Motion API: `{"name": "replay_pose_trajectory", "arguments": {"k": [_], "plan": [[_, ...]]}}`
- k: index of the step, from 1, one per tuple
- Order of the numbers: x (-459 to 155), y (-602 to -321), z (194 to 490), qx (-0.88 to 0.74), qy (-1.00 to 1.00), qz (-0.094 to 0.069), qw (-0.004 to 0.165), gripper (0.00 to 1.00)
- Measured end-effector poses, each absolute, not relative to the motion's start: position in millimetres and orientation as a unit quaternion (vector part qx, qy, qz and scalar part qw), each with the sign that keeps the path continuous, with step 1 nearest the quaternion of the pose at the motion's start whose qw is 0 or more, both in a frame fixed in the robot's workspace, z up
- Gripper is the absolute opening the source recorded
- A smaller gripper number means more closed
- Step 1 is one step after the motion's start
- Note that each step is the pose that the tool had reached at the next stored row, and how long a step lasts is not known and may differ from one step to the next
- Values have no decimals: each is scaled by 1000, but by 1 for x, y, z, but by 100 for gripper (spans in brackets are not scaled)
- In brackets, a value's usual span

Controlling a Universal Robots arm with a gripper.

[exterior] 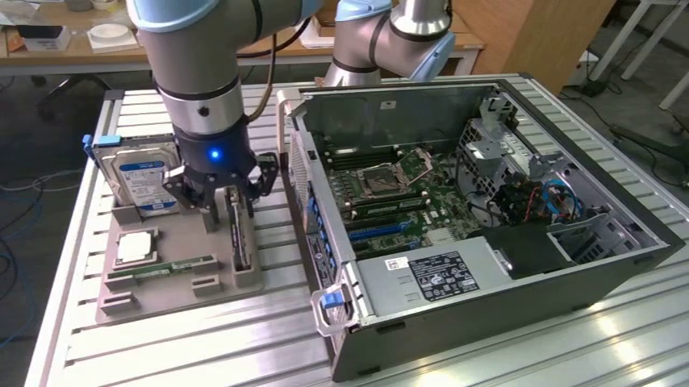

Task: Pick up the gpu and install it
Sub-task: 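Pick up the gpu and move the gpu toward the slot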

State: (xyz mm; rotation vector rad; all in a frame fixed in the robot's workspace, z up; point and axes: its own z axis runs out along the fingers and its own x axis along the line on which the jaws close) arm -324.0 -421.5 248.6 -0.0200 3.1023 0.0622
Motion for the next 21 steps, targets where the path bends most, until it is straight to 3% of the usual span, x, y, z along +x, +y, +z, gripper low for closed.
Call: {"name": "replay_pose_trajectory", "arguments": {"k": [21], "plan": [[-324,-422,225,1,1000,20,22,53]]}}
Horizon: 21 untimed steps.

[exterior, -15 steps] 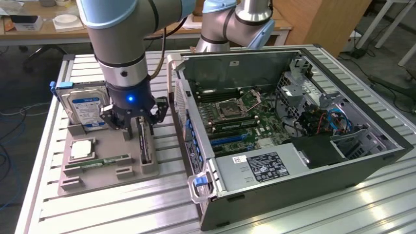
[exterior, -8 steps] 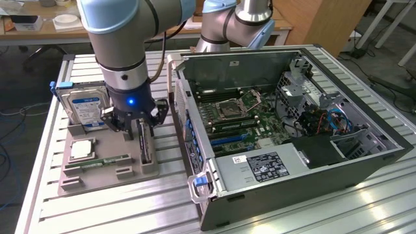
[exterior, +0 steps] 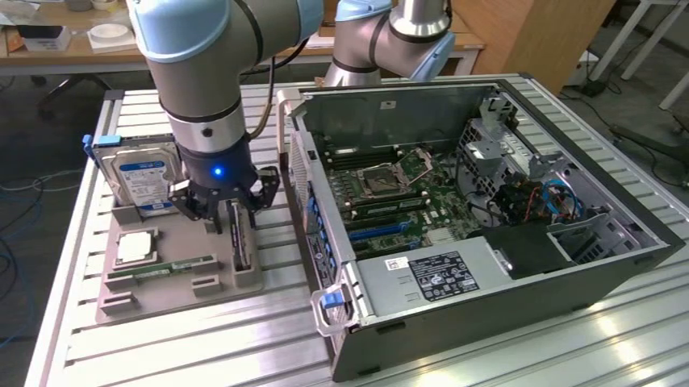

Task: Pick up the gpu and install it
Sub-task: 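Pick up the gpu and move the gpu toward the slot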

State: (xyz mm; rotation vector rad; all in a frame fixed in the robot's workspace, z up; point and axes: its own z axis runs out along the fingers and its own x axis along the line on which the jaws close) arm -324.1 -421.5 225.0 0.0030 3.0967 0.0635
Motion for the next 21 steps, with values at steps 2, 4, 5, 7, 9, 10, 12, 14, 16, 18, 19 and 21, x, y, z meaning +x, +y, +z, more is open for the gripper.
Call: {"name": "replay_pose_trajectory", "arguments": {"k": [2,4,5,7,9,10,12,14,16,18,19,21], "plan": [[-324,-422,225,1,1000,21,22,53],[-324,-422,225,1,1000,21,22,52],[-324,-422,225,1,1000,21,22,45],[-324,-422,225,1,1000,21,22,39],[-324,-422,225,1,1000,21,22,39],[-324,-422,225,1,1000,21,22,39],[-325,-421,224,1,1000,21,22,39],[-326,-421,224,1,1000,21,22,39],[-327,-422,224,1,1000,21,22,39],[-327,-422,224,1,1000,21,22,39],[-327,-422,224,1,1000,21,22,39],[-325,-421,223,3,1000,21,22,39]]}}
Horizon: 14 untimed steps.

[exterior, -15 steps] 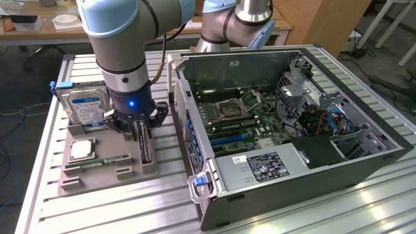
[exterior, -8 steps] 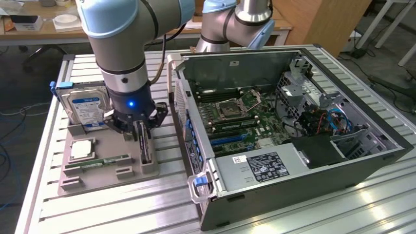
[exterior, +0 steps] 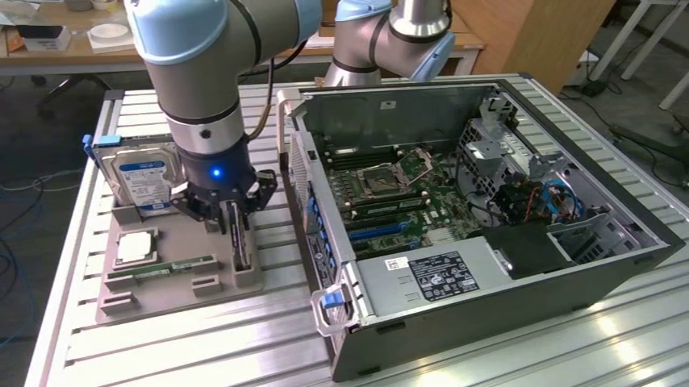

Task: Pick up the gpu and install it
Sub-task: 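Pick up the gpu and move the gpu toward the slot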

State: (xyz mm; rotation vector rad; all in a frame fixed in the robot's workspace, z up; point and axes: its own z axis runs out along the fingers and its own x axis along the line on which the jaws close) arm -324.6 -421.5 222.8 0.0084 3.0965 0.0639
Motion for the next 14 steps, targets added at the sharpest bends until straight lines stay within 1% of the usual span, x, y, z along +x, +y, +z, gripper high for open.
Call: {"name": "replay_pose_trajectory", "arguments": {"k": [13,14], "plan": [[-324,-422,222,5,1000,21,22,39],[-324,-422,222,5,1000,21,22,37]]}}
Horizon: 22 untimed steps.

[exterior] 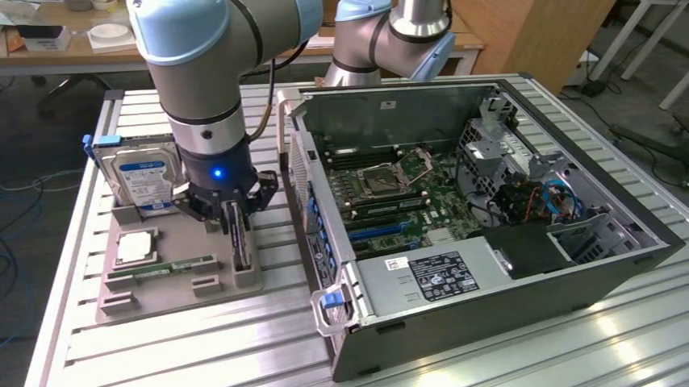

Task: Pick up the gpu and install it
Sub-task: 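Pick up the gpu and move the gpu toward the slot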

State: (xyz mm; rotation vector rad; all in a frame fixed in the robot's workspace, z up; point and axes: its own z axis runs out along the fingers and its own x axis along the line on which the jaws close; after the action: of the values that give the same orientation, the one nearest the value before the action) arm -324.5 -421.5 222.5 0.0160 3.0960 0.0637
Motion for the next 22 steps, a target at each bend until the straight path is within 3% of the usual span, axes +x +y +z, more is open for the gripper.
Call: {"name": "replay_pose_trajectory", "arguments": {"k": [8,22], "plan": [[-324,-422,222,5,1000,21,22,26],[-324,-422,222,5,1000,21,22,26]]}}
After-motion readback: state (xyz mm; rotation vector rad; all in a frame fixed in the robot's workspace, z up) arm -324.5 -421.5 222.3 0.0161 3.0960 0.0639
